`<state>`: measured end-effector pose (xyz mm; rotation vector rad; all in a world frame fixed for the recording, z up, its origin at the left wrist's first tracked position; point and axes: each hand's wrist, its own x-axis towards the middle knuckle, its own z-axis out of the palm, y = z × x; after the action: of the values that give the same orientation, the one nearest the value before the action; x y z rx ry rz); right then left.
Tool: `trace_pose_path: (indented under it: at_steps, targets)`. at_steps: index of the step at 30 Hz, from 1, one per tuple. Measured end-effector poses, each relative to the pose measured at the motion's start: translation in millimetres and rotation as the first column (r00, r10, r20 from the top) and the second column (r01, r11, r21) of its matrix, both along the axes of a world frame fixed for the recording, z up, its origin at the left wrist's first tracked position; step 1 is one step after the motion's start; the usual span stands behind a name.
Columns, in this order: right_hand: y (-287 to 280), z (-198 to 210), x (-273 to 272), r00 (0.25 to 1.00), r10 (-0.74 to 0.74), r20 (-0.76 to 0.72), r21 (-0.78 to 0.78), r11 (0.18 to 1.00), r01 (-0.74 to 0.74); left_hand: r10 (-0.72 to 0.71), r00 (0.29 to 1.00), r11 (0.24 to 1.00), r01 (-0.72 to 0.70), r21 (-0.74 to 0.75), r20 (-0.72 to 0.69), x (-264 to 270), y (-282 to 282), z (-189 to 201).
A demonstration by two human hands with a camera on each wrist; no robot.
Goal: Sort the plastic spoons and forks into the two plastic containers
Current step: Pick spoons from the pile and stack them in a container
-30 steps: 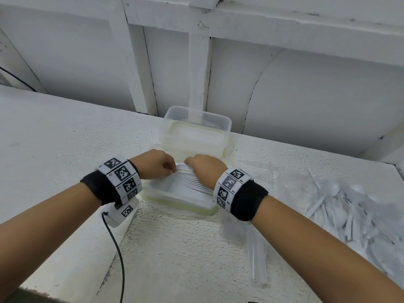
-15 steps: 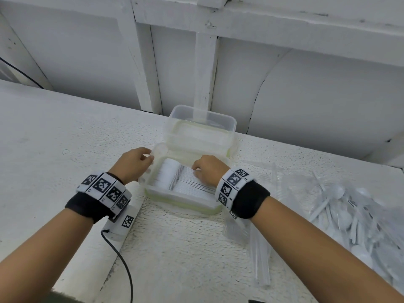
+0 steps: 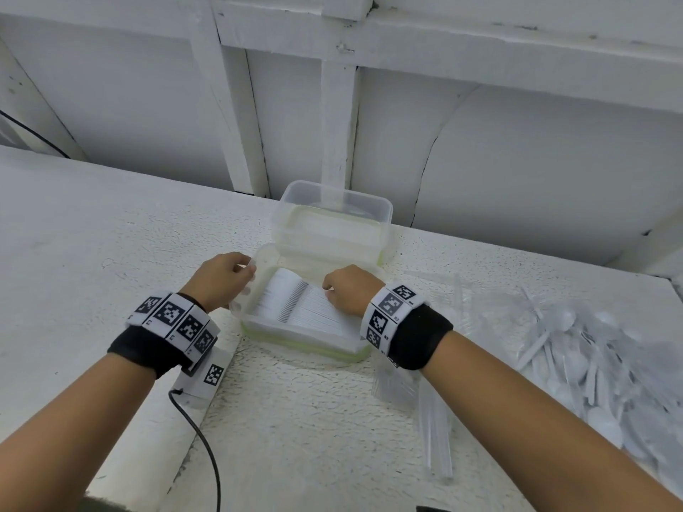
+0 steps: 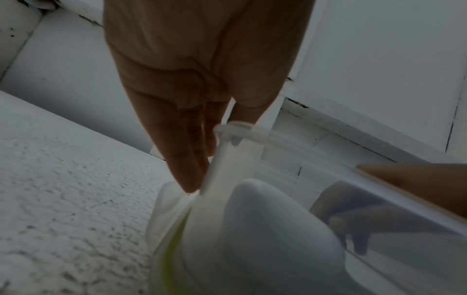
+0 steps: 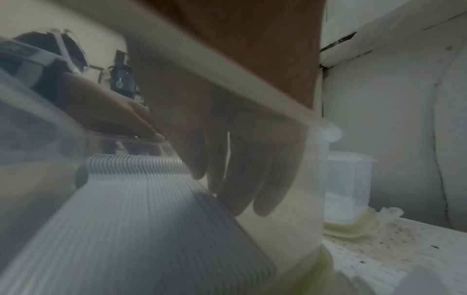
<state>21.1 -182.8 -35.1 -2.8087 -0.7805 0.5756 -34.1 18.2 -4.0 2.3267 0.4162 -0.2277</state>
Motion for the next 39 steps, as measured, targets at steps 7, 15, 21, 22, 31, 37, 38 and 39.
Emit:
trace_pose_path:
  at_steps: [7,15,21,22,31,37,38,39]
  targets:
    - [-15,21,-9,0.994,-0.016,0.110,0.076,0.997,0.008,-0.011,0.996,0.981,-0.007,0.193,0.089,-7,-2,5]
    - [-103,69,-65,0.963,-0.170,0.210,0.356,0.930,0.087,-0.313,0.799,0.940,0.181,0.291,0.513,-40,-72,35]
    - [-192,59,-122,0.924,-0.355,0.145,0.321,0.900,0.295,-0.496,0.704,0.854,0.501,0.138,0.509,-59,-165,34]
    - [-206,54,-131,0.914,-0.387,0.126,0.306,0.891,0.335,-0.531,0.691,0.828,0.547,0.125,0.491,-60,-180,31]
    - [-294,9,-184,0.829,-0.544,0.129,0.101,0.839,0.535,-0.811,0.566,0.585,0.792,0.174,0.148,-61,-284,1]
    - [-308,0,-195,0.861,-0.418,0.291,0.033,0.904,0.427,-0.926,0.366,0.328,0.900,0.287,-0.089,-56,-321,-16]
    - [-309,-2,-196,0.867,-0.361,0.342,-0.019,0.920,0.390,-0.930,0.350,0.300,0.900,0.316,-0.113,-55,-325,-17]
    - [-308,-3,-198,0.872,-0.310,0.378,-0.087,0.926,0.367,-0.931,0.342,0.282,0.897,0.341,-0.129,-54,-329,-17]
